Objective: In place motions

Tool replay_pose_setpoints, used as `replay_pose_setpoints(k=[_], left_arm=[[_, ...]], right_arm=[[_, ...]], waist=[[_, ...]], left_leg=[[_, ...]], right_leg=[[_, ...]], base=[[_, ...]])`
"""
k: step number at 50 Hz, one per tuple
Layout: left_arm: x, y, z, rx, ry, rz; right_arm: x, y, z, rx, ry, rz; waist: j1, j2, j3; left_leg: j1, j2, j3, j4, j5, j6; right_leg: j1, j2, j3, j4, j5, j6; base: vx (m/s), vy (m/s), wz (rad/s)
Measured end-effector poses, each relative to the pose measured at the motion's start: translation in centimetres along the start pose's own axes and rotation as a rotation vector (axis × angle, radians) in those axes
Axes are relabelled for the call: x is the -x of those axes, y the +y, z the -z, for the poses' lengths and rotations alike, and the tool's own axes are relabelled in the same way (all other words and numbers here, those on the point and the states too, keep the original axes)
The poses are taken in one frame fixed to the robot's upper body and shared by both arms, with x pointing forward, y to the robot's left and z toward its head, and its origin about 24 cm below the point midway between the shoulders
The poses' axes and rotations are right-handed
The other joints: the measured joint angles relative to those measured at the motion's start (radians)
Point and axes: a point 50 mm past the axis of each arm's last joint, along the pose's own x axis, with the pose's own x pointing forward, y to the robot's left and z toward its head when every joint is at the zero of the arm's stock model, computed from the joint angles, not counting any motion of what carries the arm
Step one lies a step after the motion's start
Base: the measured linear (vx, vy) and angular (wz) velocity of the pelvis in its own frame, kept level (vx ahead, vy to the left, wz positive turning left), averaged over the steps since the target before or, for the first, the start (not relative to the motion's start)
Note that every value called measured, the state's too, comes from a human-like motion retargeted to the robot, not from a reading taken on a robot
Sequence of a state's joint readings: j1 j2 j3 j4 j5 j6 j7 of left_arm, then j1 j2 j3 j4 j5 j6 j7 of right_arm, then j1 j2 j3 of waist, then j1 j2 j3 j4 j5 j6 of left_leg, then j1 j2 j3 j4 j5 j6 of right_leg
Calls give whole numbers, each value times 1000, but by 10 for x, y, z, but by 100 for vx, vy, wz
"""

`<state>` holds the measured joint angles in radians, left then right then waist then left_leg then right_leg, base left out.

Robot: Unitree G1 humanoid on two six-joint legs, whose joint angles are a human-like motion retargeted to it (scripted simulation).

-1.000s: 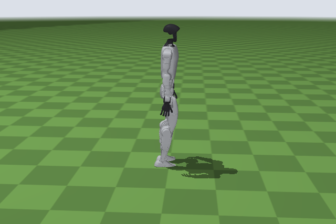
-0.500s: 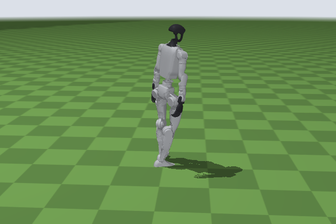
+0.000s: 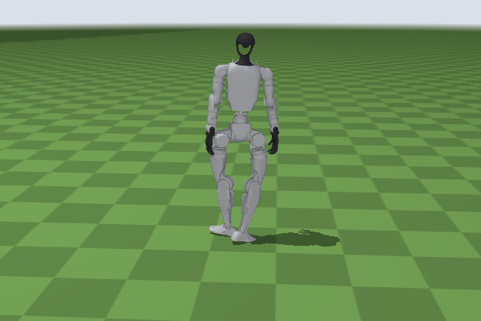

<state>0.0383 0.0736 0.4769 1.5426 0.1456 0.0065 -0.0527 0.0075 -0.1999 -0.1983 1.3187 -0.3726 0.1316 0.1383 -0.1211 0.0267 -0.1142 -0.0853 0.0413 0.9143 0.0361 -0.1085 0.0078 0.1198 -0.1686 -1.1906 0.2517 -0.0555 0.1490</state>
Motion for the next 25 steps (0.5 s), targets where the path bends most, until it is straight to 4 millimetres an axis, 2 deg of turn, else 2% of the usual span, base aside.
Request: replay_pose_setpoints(k=[2,4,6,7,8,10,11,13,20,23,25], left_arm=[[0,-2,3,-15,9,2],[0,-3,2,-40,16,3],[0,-2,-3,-71,14,5],[1,-1,-7,-87,10,7],[1,0,-11,-105,5,9],[1,1,-18,-139,-8,12],[2,3,-23,-159,-19,13],[3,6,-33,-193,-40,17],[6,19,-52,-220,-90,11],[5,20,-48,-184,-87,-34],[4,18,-41,-158,-67,-35]], right_arm=[[0,3,0,-46,3,-34],[0,6,1,-91,8,-56],[0,8,2,-125,8,-72],[0,9,2,-131,12,-79],[-1,10,4,-129,23,-85],[-1,13,7,-110,50,-96],[-1,15,9,-89,65,-104],[-1,19,11,-37,87,-121],[-1,31,3,170,70,-150],[-1,32,-1,195,55,-145],[-1,33,-2,192,47,-145]], waist=[[-4,27,-2],[-12,58,7],[-37,82,25],[-55,90,32],[-73,95,38],[-92,100,44],[-100,100,47],[-105,96,53],[-145,72,69],[-168,54,79],[-175,35,83]], left_leg=[[-9,4,-56,-8,-6,9],[-13,17,-112,-13,-8,14],[-13,27,-160,-22,0,20],[-14,27,-181,-27,7,23],[-19,25,-207,-30,15,27],[-33,25,-249,-31,31,34],[-44,25,-277,-30,41,38],[-62,28,-316,-27,59,40],[-116,13,-510,-13,104,42],[-115,-19,-594,-14,120,43],[-101,-50,-636,-19,125,46]], right_leg=[[4,-24,20,80,49,4],[-11,-61,83,204,93,-16],[-66,-117,212,386,119,-50],[-101,-132,285,458,123,-51],[-132,-125,357,499,122,-25],[-204,-64,529,534,90,38],[-237,-3,624,529,66,64],[-285,93,765,511,25,81],[-389,262,1062,355,-157,22],[-394,315,1220,216,-222,-3],[-380,308,1280,101,-238,-41]], base=[[42,-18,121],[41,-25,146],[31,-29,197],[29,-34,224],[23,-35,217],[14,-36,198],[8,-38,192],[11,-43,170],[10,-38,159],[8,-26,158],[12,-19,129]])
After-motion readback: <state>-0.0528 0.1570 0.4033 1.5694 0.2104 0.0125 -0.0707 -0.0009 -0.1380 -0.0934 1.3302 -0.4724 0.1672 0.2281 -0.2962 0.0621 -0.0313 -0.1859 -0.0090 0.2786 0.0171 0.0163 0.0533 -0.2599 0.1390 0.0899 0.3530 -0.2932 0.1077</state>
